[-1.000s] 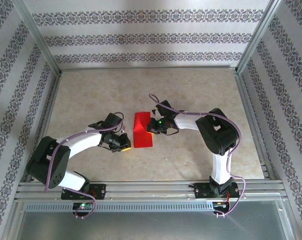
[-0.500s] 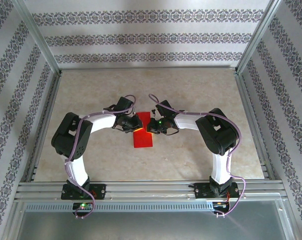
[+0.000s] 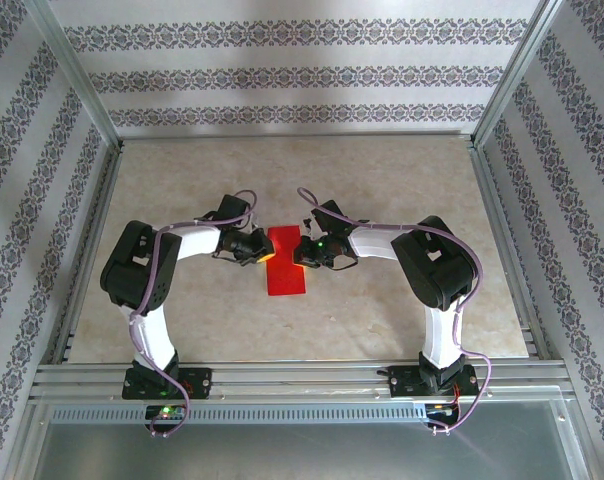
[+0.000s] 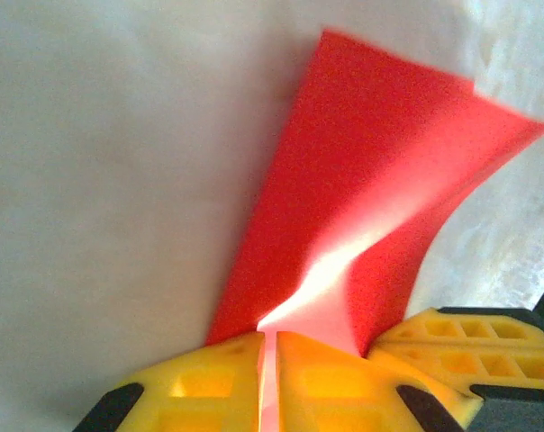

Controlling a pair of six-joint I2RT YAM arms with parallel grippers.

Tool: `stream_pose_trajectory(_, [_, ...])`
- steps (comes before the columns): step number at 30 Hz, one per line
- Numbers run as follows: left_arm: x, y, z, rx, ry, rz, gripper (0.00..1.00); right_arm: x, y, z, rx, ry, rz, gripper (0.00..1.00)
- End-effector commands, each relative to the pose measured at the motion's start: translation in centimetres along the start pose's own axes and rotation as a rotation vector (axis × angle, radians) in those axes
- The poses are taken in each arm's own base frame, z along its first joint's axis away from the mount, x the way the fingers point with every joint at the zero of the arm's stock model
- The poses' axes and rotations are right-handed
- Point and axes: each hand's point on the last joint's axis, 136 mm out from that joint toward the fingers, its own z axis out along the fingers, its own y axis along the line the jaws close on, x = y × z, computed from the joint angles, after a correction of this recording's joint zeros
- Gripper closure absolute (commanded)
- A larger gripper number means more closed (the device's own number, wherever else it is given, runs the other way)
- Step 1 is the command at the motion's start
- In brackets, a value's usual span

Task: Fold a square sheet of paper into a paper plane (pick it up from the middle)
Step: First fold the square sheet of paper in half at the center of the table.

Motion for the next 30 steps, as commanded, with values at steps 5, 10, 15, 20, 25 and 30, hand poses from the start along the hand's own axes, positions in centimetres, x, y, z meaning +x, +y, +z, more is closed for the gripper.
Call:
stream_pose_trajectory(5, [-1.7,-4.7,-3.2,0.085,-0.094,0.131,0.87,7.8,-12.9,0.1,0.451,0.211,0.188,0.99])
stream_pose_trajectory(10, [-1.9,-6.1,-1.6,0.131,-0.082,0.124,0.87,7.7,-12.9,0.1,0.452,0.211,0.188,0.99])
stream_pose_trajectory(15, [-2.1,-4.5,0.5,0.089,-0.049,0.092,0.87,7.8,-12.9,0.1,0.453,0.213,0.188,0.99])
stream_pose_trajectory(20, [-2.4,-1.8,1.3,-0.015,-0.058,0.082,0.87,7.9,-13.0,0.0,0.460,0.216,0.187,0.99])
stream_pose_trajectory(25, [-3.2,0.7,1.1,-0.076,-0.083,0.065,0.87,8.3,-13.4,0.0,0.468,0.222,0.189,0.99])
stream_pose_trajectory(30, [-4.4,2.7,0.5,-0.111,-0.099,0.048,0.87,8.6,-13.8,-0.1,0.480,0.226,0.190,0.99])
